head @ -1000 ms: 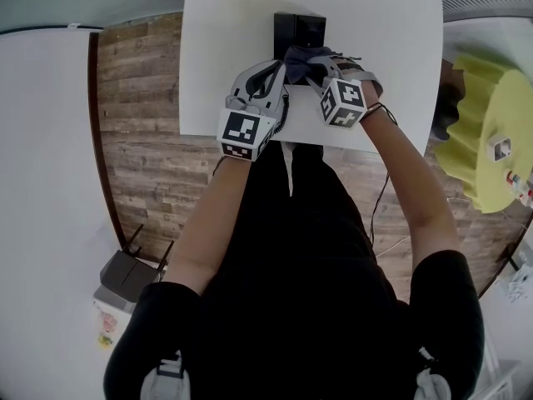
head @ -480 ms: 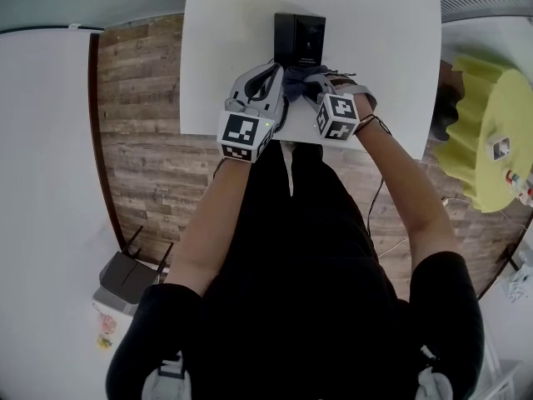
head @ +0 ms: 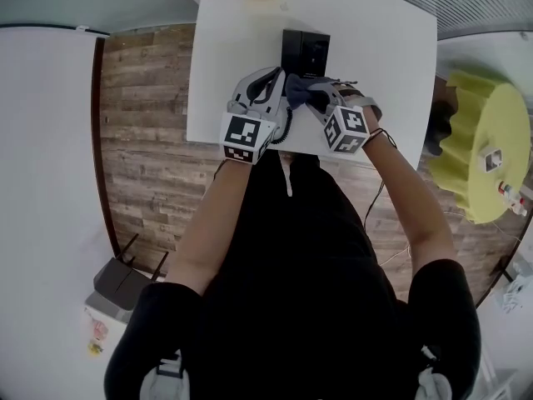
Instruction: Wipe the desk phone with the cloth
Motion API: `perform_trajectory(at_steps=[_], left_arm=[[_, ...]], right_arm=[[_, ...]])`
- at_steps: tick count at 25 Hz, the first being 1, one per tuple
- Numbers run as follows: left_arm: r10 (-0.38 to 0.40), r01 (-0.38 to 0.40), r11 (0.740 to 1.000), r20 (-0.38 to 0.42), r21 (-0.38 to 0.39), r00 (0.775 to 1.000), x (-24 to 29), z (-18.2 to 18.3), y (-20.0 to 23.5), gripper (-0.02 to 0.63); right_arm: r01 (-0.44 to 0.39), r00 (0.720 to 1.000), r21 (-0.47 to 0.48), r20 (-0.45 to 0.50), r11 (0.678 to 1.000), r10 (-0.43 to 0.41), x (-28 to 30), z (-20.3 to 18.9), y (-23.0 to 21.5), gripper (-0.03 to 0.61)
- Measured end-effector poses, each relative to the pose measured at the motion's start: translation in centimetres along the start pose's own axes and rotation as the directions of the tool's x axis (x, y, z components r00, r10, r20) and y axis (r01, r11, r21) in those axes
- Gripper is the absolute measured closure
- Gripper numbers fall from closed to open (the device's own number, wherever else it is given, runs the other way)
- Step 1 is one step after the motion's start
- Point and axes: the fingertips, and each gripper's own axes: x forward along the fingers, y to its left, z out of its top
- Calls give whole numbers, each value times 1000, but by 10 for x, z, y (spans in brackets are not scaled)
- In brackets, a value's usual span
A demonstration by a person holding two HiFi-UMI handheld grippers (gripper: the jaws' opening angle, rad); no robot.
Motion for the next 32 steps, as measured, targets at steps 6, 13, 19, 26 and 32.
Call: perform_trajectory(at_steps=[6,13,19,26,32], left_arm=[[15,-16,999,22,30,1000,1,25,19,603],[14,-16,999,36,44,999,13,39,44,603],[-7,6,1000,30,17,1000,31,36,58,603],[-29,29,1000,-13,6,999,45,16,68,603],[-44,43,999,-33,-11,999,48,3,70,603]], right_arm=[[89,995,-13,37,996,-89,-18,33,-55,483],[167,986,-36,31,985,-165,-5,50,-112,482],[187,982,-44,-8,981,-187,18,43,-140,482],[167,984,-25,-54,986,-168,43,26,-148,482],[170,984,-7,-49,985,-170,43,25,-143,482]])
